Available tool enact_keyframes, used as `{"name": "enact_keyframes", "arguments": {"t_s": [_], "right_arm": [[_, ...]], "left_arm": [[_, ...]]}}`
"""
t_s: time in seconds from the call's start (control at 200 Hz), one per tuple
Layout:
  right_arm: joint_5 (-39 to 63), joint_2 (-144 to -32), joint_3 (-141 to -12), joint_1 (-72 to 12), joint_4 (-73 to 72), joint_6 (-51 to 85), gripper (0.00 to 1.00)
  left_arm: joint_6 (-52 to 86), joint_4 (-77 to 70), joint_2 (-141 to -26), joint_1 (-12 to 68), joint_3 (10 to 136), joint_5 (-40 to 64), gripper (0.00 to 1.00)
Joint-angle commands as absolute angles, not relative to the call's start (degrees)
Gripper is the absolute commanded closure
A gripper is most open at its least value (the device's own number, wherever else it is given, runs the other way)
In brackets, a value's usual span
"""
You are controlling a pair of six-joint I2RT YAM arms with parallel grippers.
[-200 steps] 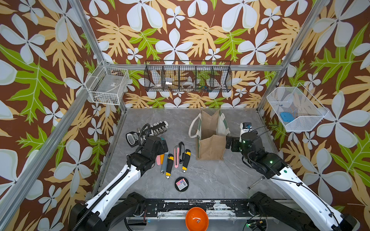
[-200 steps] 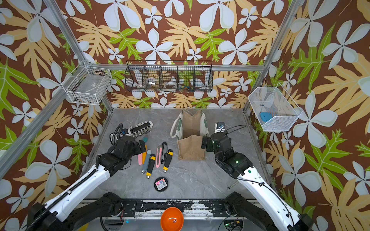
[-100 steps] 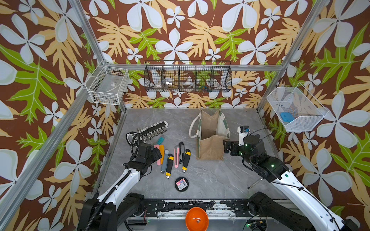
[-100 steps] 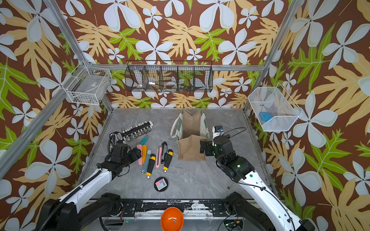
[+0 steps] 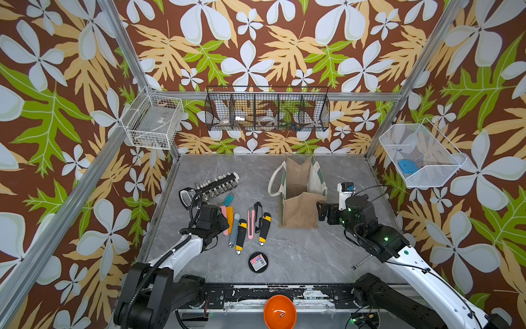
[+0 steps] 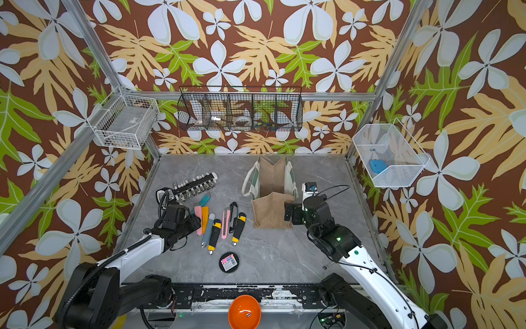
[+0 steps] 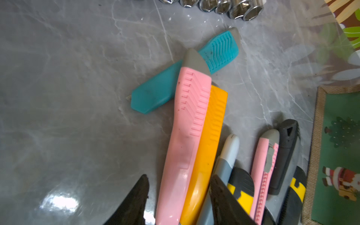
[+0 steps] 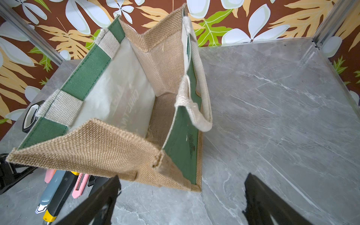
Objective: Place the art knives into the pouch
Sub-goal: Pick up the utility knife at the center of the board.
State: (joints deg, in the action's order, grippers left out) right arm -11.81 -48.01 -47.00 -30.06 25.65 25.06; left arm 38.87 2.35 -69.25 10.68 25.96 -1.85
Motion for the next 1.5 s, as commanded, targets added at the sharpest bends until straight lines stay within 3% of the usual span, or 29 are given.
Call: {"name": "enact_keyframes", "arguments": {"t_s": [0.0, 0.886, 1.112, 1.497], "right_arm": [[-11.76, -48.16, -47.2, -30.06, 24.43, 24.88, 0.01], [-15.28, -45.68, -45.97, -30.08, 26.07, 25.49, 0.01], [-15.93, -45.61, -45.88, -30.06, 26.06, 25.62, 0.01], [-16.48, -45.97, -45.62, -30.06, 25.66, 26.45, 0.01]], "left_arm": [[38.79, 0.2, -71.48, 10.63, 27.27, -3.99, 0.49], [35.5, -1.29, -86.19, 10.63, 33.66, -5.98, 0.63], [34.99, -0.83, -86.45, 10.61, 33.49, -5.89, 0.8], [34.81, 1.51, -82.53, 10.63, 34.22, -5.65, 0.9]]}}
